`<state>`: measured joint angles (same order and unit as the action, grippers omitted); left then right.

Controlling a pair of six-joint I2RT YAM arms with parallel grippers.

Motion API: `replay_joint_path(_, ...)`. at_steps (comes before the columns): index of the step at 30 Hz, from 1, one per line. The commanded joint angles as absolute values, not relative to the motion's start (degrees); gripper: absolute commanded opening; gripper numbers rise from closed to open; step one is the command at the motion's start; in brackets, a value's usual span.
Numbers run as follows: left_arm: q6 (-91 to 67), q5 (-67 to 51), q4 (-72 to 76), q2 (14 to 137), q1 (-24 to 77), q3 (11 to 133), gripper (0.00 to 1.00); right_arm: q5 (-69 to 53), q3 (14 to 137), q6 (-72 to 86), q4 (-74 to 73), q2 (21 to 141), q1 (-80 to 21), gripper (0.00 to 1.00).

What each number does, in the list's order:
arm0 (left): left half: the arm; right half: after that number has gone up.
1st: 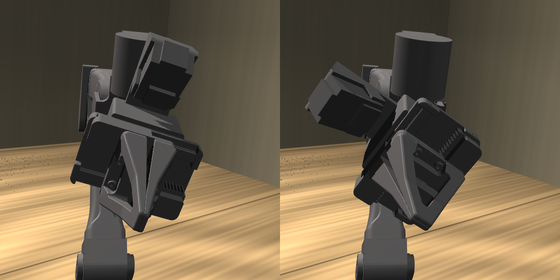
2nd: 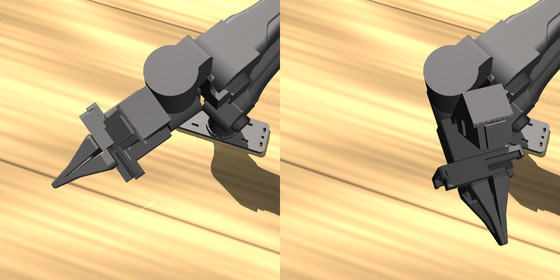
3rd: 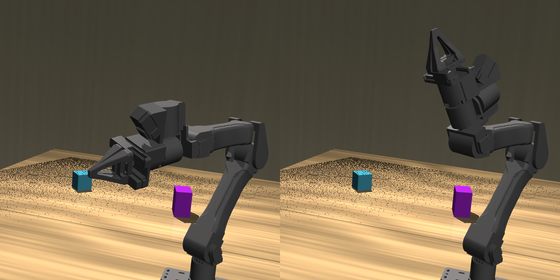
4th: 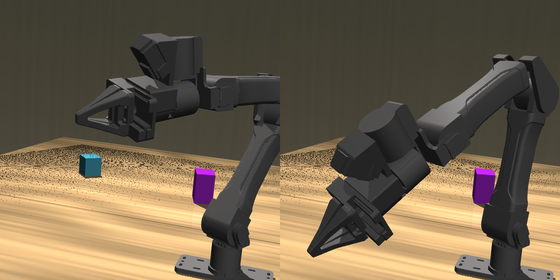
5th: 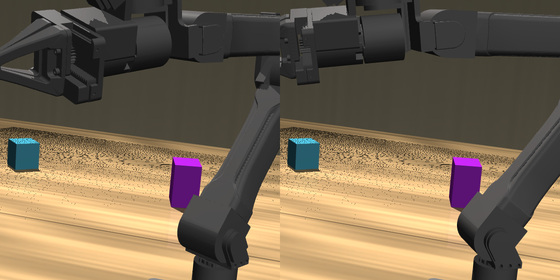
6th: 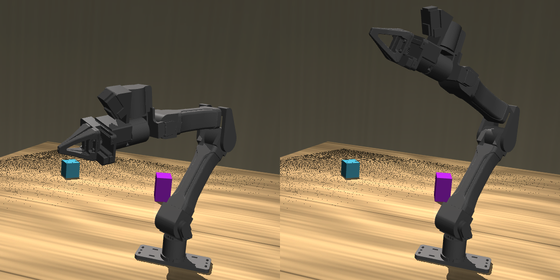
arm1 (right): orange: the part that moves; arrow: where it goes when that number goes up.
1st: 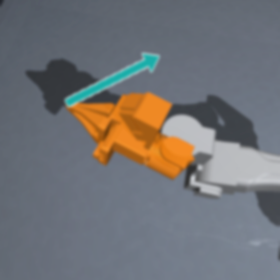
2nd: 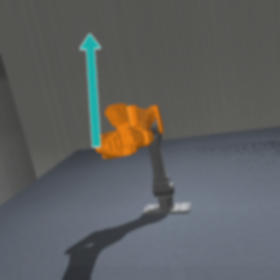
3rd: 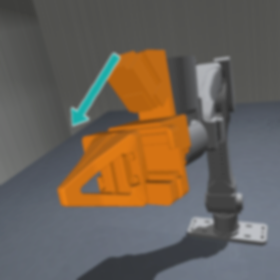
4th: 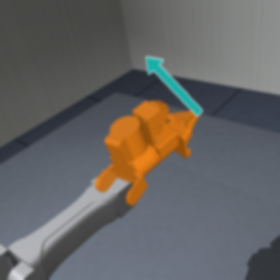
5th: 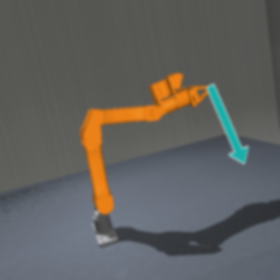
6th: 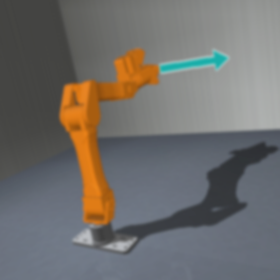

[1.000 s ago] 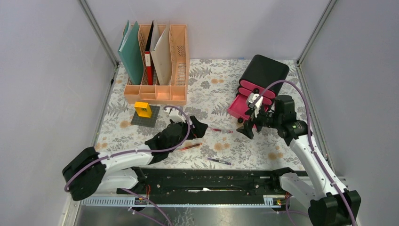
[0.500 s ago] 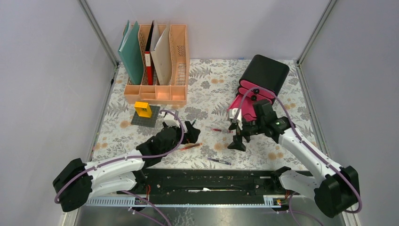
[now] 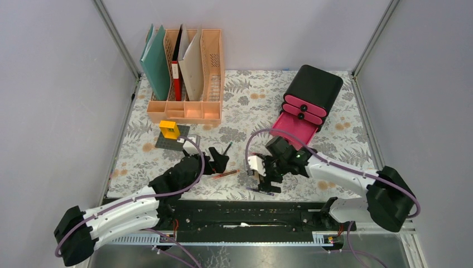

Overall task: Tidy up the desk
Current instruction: Pick up the stationery from the center of the board.

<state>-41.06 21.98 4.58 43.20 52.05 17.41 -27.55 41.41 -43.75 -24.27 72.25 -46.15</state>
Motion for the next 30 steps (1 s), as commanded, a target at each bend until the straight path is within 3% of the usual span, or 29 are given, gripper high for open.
replay_joint_path(1, -41.91, 24.8, 0.99, 39.65, 51.73, 17.19, 0.99, -20.33, 41.68, -44.39, -21.97, 75.97, -51.58, 0.89)
replay_joint_path(14, -43.16, 26.08, -2.41, 37.09, 51.7, 17.0, 0.99, -10.49, 43.78, -42.38, -20.37, 86.12, -61.35, 0.54)
replay_joint_path(27, -44.11, 25.47, -2.22, 36.17, 51.72, 15.92, 0.99, -2.61, 46.56, -41.46, -22.35, 88.58, -61.89, 0.06)
replay_joint_path(30, -44.4, 25.07, -1.87, 35.73, 51.75, 15.61, 0.99, -2.29, 47.76, -42.06, -24.21, 88.39, -61.55, 0.02)
